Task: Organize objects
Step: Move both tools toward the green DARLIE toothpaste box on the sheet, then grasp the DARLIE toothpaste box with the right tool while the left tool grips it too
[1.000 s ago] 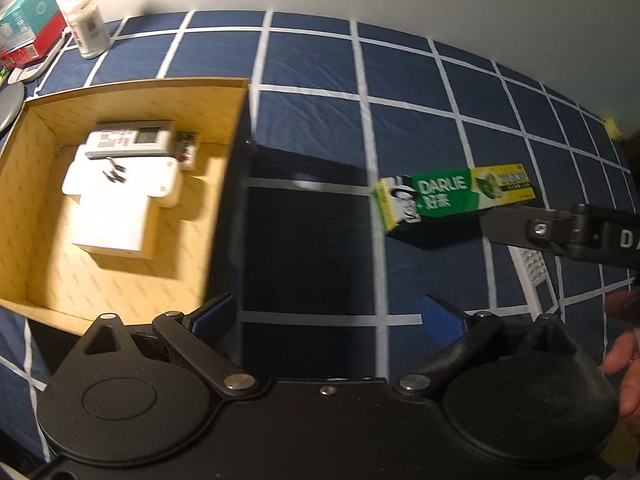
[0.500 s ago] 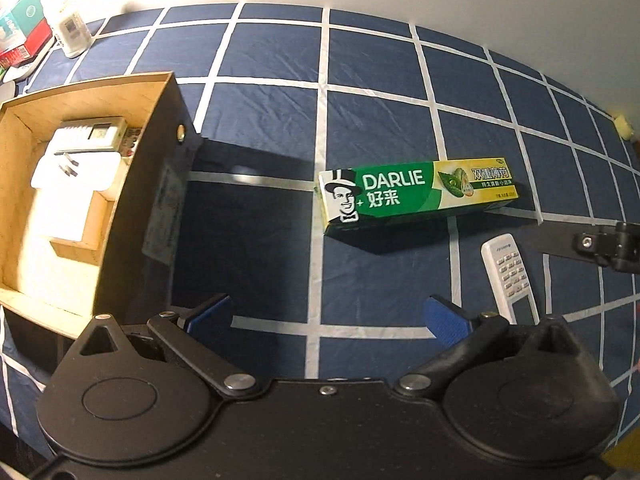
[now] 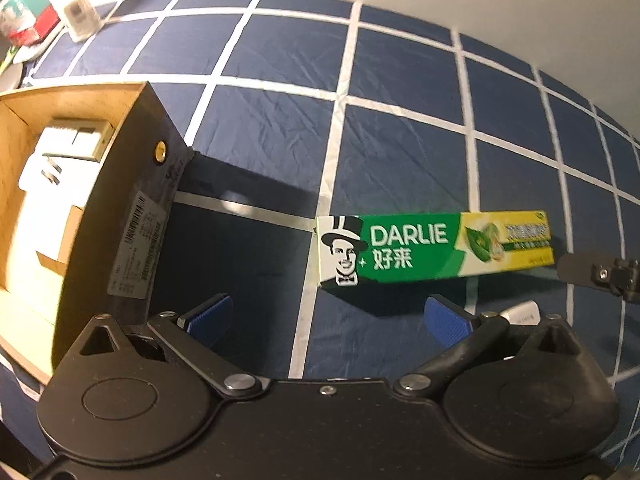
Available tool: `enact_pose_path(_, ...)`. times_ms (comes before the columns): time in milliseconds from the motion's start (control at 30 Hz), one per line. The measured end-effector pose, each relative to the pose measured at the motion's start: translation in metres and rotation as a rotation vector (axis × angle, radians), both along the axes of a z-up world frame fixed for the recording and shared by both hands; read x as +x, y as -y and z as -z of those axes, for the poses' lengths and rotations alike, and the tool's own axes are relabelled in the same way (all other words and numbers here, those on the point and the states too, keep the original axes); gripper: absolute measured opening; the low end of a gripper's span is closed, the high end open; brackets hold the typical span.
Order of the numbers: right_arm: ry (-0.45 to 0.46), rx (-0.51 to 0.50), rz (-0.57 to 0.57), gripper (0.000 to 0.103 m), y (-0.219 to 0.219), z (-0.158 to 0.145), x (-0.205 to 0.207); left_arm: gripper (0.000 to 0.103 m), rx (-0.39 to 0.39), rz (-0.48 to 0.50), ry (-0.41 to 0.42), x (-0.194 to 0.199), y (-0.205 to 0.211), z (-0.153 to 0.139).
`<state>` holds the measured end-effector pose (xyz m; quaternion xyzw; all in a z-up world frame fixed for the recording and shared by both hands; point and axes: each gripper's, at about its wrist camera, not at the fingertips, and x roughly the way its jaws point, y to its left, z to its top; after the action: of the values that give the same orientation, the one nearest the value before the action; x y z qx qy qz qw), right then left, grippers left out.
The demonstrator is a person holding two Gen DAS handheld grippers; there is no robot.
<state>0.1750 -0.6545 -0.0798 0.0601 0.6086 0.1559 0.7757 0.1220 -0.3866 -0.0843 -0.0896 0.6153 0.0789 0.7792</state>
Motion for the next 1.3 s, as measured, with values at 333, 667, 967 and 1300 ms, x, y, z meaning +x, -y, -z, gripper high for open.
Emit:
enact_pose_path(333, -0.068, -0.003, -0.043, 0.103, -0.005, 0.049, 0.037, 0.103, -0.013, -0.037, -0.054, 0.026, -0.009, 0.037)
enact_pose_path(667, -0.121, 0.006, -0.105, 0.103, -0.02, 0.079, 0.056, 0.103, -0.042, -0.026, -0.081, 0.045, 0.002, 0.064)
enact_pose_path(967, -0.161, 0.023, -0.105, 0.103, -0.026, 0.088, 0.06, 0.103, -0.122, 0.0, -0.087, 0.052, 0.012, 0.073)
enact_pose_path(1300, -0.153, 0.005, -0.094, 0.103, -0.028, 0.086, 0.058, 0.103, -0.127, 0.004, -0.091, 0.053, 0.014, 0.069)
